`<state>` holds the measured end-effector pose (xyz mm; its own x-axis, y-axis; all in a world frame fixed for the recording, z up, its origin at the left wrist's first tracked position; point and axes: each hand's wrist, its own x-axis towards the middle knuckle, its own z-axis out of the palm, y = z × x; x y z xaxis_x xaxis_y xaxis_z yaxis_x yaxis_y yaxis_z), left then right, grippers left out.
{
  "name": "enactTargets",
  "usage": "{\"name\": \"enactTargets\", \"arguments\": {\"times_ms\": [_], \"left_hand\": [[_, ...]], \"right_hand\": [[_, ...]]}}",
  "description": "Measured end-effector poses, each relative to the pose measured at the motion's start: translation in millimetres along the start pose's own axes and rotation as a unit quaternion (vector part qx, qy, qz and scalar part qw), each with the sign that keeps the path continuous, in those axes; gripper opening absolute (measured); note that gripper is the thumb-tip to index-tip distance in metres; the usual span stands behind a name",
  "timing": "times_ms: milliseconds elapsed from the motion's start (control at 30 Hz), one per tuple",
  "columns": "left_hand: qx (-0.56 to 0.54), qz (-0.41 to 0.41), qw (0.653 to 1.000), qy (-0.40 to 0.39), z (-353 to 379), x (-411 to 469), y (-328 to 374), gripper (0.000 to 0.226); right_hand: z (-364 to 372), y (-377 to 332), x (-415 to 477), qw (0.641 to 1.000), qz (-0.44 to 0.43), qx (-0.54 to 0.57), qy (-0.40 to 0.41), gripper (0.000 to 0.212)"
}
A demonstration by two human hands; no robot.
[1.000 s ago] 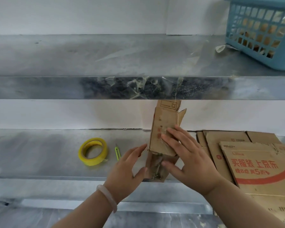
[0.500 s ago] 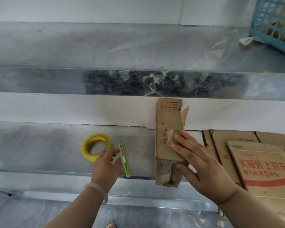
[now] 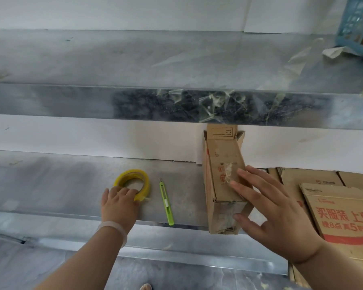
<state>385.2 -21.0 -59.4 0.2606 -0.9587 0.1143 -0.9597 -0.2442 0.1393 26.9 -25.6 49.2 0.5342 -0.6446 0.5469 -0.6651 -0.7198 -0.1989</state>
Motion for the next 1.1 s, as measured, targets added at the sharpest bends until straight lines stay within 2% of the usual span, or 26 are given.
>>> {"name": "enactTargets", "arguments": {"times_ms": [133, 267, 400, 467, 533, 600, 700, 800, 900, 1100], "left_hand": [[-0.046, 0.039, 0.998, 0.017, -25.0, 0.3, 9.9, 0.036], [-0.136, 0.113, 0.98, 0.093, -82.2, -7.3, 41.9, 0.035], [-0.205, 0.181, 0.956, 0.109, -138.6, -20.0, 76.9, 0.035], [-0.226, 0.197, 0.948, 0.103, -152.7, -25.6, 88.7, 0.039], [-0.233, 0.203, 0.947, 0.085, -161.5, -30.1, 95.8, 0.043], [-0.234, 0.198, 0.949, 0.074, -167.3, -31.9, 100.0, 0.047], [-0.22, 0.213, 0.947, 0.095, -171.6, -34.4, 105.6, 0.05], [-0.205, 0.228, 0.944, 0.12, -171.2, -37.8, 110.2, 0.05], [-0.183, 0.234, 0.946, 0.129, -170.5, -41.3, 113.0, 0.061], [-0.179, 0.216, 0.953, 0.118, -183.1, -36.9, 115.1, 0.071]], "right_hand": [[-8.0, -12.1, 6.8, 1.0, 0.002, 0.016, 0.02, 0.053], [-21.7, -35.1, 35.7, 0.999, 0.0, 0.014, 0.042, 0.042], [-20.3, -69.1, 75.5, 0.999, 0.037, -0.011, -0.015, 0.047], [-19.6, -80.1, 87.7, 0.996, 0.068, 0.016, -0.049, 0.047], [-24.3, -82.2, 93.1, 0.987, 0.122, 0.068, -0.082, 0.039], [-29.1, -80.3, 92.6, 0.979, 0.158, 0.098, -0.081, 0.031], [-33.5, -80.3, 92.0, 0.963, 0.214, 0.145, -0.078, 0.022], [-36.6, -78.5, 91.6, 0.936, 0.274, 0.188, -0.116, 0.012], [-40.3, -73.3, 91.6, 0.925, 0.29, 0.206, -0.134, 0.005], [-54.2, -76.1, 92.0, 0.894, 0.312, 0.295, -0.129, 0.01]]}}
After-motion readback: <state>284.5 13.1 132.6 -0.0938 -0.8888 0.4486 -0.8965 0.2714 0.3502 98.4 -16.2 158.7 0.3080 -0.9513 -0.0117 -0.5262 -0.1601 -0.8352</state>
